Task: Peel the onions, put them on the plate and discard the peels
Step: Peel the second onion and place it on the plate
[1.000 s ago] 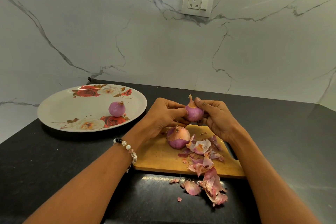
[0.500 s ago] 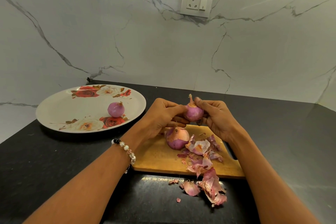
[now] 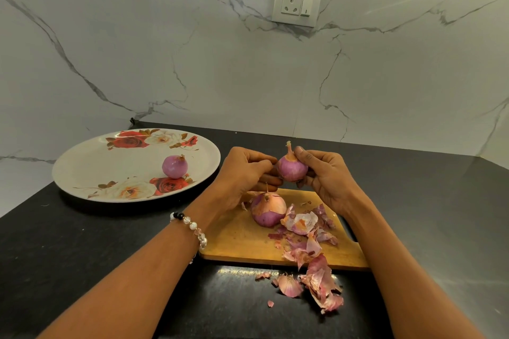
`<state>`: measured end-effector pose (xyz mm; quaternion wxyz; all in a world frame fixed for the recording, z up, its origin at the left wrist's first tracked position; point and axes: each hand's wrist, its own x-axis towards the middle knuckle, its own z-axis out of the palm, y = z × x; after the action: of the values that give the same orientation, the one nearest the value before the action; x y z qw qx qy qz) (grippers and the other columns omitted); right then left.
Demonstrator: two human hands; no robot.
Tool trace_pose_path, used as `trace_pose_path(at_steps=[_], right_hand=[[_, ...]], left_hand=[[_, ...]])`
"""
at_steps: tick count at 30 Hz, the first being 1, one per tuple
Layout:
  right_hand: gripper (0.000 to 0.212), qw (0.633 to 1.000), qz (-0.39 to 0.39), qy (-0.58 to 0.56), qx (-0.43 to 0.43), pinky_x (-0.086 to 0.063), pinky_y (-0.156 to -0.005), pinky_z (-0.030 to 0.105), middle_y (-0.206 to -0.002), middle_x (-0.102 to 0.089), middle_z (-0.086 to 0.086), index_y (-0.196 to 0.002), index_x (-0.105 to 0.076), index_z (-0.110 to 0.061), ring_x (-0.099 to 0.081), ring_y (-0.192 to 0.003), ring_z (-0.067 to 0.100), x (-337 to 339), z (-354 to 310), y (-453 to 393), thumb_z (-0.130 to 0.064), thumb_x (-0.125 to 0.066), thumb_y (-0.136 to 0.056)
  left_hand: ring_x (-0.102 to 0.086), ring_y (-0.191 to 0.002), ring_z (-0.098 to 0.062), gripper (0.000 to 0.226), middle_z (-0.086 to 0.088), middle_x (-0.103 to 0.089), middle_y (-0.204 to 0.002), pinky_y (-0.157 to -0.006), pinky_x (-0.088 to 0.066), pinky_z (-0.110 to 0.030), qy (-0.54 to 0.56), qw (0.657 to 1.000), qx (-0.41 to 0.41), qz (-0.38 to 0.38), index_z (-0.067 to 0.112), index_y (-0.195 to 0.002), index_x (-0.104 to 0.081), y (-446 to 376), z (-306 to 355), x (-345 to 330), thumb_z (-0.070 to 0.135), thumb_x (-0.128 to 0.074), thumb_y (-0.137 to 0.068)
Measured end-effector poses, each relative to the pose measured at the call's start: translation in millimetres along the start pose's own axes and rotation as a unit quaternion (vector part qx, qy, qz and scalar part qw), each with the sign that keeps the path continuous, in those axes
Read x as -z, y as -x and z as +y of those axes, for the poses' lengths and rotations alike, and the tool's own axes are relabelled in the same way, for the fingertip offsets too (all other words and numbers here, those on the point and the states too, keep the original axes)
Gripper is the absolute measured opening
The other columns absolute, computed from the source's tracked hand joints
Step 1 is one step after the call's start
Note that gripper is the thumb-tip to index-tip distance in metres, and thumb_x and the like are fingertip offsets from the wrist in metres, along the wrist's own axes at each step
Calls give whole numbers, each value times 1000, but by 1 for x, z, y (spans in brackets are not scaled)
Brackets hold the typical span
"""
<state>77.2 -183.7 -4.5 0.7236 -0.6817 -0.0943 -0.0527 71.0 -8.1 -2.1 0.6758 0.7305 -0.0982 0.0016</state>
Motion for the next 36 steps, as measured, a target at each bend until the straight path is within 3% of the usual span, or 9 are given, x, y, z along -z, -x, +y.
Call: trace_pose_path(at_steps=[5, 12, 22, 28, 31, 36], right_hand=[[30, 1000, 17, 11, 11, -54, -54, 26, -94, -71, 15, -90, -74, -8, -66, -72, 22, 1, 1, -1, -35, -66, -81], [35, 999, 9, 43, 15, -55, -56, 26, -101, -70, 17, -96, -73, -7, -68, -76, 26, -2, 4, -1, -37, -66, -80], [30, 1000, 15, -2, -3, -52, -55, 28, -98, -72, 19, -91, -74, -6, -66, -79, 32, 0, -1, 0, -33, -65, -81], [25, 999, 12, -31, -28, -57, -70, 37, -92, -74, 15, -91, -71, -2, -71, -80, 27, 4, -2, -2, -20, -56, -98], [25, 999, 7, -38, -38, -61, -63, 31, -84, -75, 10, -92, -70, -1, -73, -73, 23, 4, -2, -2, -19, -54, -100], [26, 999, 17, -26, -35, -59, -67, 35, -90, -73, 14, -90, -72, -2, -71, -76, 25, 5, 0, -4, -20, -56, -99]], left_hand=[[-72, -68, -16, 15, -9, -73, -82, -62, -59, -27, -53, 998, -26, 4, 7, -97, -71, 0, -2, -2, 12, -71, -82], [-71, -61, -15, 1, -6, -72, -76, -63, -60, -29, -121, 990, -60, 46, 11, -83, -71, -4, -9, -1, 11, -71, -84], [-71, -63, -15, 8, -3, -70, -78, -58, -56, -21, -132, 989, -70, 11, 9, -90, -68, -5, -7, -2, 15, -63, -90], [-69, -61, -15, 10, -5, -69, -79, -55, -56, -21, -119, 988, -80, 63, 10, -89, -66, -6, -6, -1, 20, -67, -88], [-69, -60, -14, 15, -2, -69, -78, -56, -57, -23, -111, 985, -83, 99, 12, -90, -66, -7, -5, 1, 26, -69, -86], [-70, -67, -16, 24, -4, -69, -90, -59, -59, -25, -123, 987, -76, 75, 14, -109, -65, -6, -6, 0, 6, -66, -86]])
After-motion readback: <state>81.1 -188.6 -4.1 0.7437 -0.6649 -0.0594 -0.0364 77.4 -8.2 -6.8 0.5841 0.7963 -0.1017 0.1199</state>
